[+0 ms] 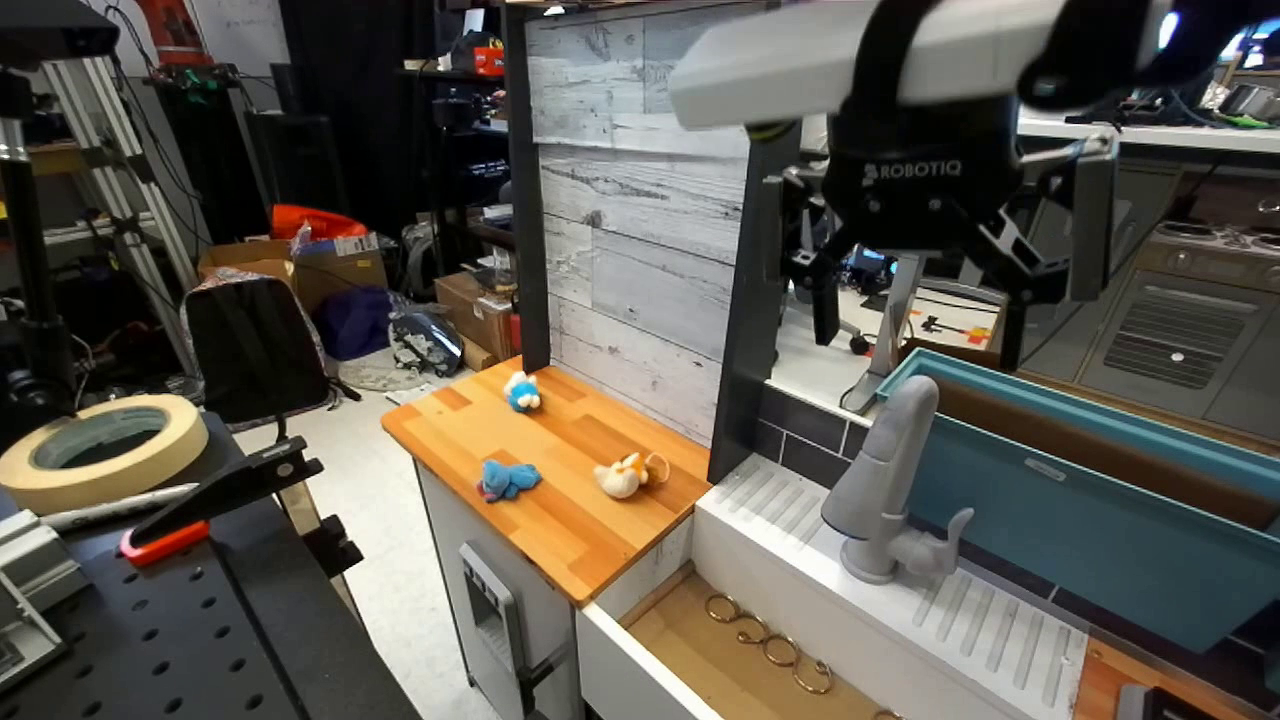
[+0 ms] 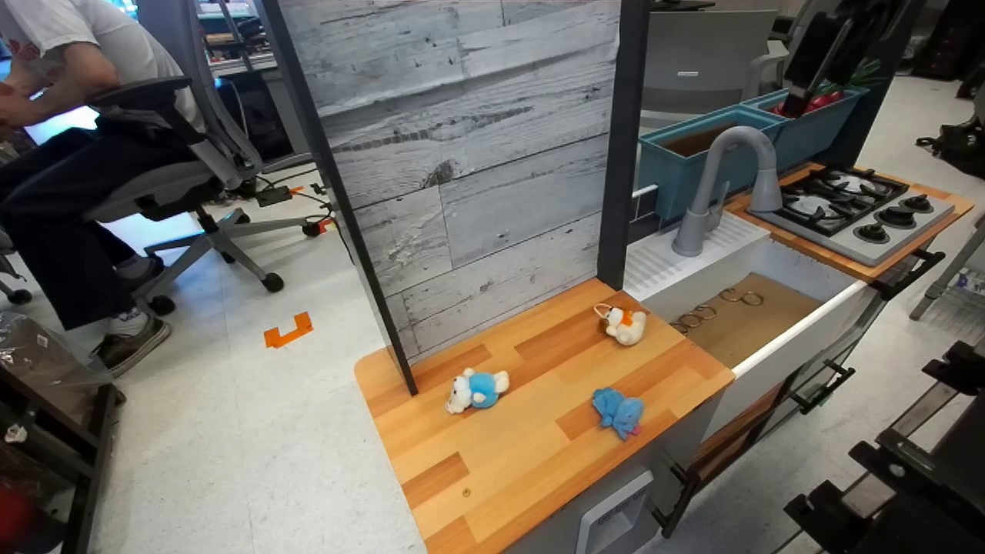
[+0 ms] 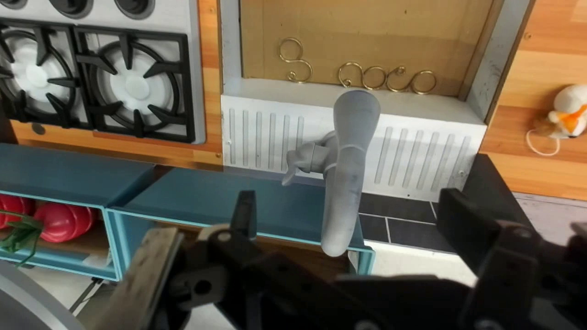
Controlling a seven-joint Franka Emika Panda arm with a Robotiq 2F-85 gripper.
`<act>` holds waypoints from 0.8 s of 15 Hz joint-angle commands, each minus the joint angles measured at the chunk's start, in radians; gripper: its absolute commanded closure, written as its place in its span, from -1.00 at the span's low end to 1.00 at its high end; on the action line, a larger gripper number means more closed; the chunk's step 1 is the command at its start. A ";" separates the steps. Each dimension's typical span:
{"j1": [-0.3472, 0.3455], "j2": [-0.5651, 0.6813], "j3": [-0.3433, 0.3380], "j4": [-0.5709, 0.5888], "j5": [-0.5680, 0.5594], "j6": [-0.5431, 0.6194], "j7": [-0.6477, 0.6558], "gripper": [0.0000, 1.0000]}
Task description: Move the nozzle to the left
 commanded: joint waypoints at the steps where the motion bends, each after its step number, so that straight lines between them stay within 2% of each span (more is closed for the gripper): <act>1: 0.010 0.089 -0.014 -0.012 0.000 0.210 0.011 -1.00; 6: 0.052 0.219 -0.059 0.007 0.010 0.383 0.015 -1.00; 12: 0.124 0.326 -0.121 0.027 0.034 0.425 0.020 -1.00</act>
